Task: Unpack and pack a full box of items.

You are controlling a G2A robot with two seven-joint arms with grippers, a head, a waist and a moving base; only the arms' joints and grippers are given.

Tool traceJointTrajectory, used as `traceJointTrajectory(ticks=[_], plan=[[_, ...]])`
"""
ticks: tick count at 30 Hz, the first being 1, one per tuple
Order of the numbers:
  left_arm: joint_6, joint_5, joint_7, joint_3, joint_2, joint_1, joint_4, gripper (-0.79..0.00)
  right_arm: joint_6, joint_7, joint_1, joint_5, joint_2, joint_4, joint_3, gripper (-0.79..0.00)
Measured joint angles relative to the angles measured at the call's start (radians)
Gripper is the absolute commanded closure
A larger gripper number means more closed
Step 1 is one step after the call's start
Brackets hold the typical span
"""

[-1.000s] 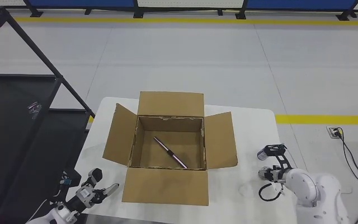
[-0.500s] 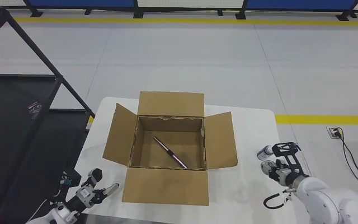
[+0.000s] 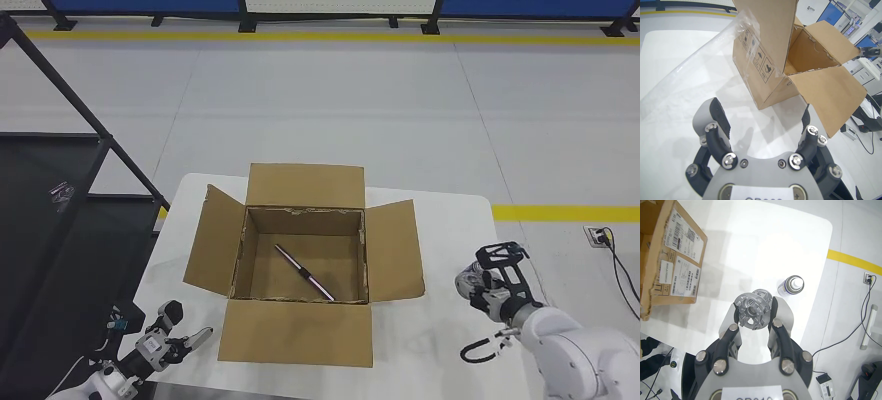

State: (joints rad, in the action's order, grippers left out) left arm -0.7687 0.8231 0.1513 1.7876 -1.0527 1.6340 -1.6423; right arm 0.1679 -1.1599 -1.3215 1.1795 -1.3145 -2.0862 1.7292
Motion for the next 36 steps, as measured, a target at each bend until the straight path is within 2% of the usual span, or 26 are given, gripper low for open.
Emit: traceJointTrajectory(ticks=[9,13,16,20,26,32,36], plan=[[0.0,0.0,0.0,0.0,0.0,0.0,0.0,-0.785,-0.026,0.019,-0.018,0.006,0.007,-0.244,-0.052,0.0],[0.0,0.0,0.0,0.0,0.0,0.0,0.0,-0.785,-0.001,-0.012,0.067,0.047,0.009,-0.265,-0.172,0.0],[0.0,0.0,0.0,0.0,0.0,0.0,0.0,-0.785,-0.006,-0.072,0.163,0.094,0.005,-0.254,-0.318,0.0],[0.0,0.0,0.0,0.0,0.0,0.0,0.0,-0.785,-0.037,-0.142,0.335,0.152,-0.014,-0.123,-0.538,0.0],[0.0,0.0,0.0,0.0,0.0,0.0,0.0,-0.785,-0.134,-0.182,0.634,0.139,-0.082,0.226,-0.847,0.0],[0.0,0.0,0.0,0.0,0.0,0.0,0.0,-0.785,-0.215,-0.129,0.817,0.045,-0.156,0.567,-0.997,0.0],[0.0,0.0,0.0,0.0,0.0,0.0,0.0,-0.785,-0.236,-0.045,0.873,-0.021,-0.194,0.757,-1.038,0.0]])
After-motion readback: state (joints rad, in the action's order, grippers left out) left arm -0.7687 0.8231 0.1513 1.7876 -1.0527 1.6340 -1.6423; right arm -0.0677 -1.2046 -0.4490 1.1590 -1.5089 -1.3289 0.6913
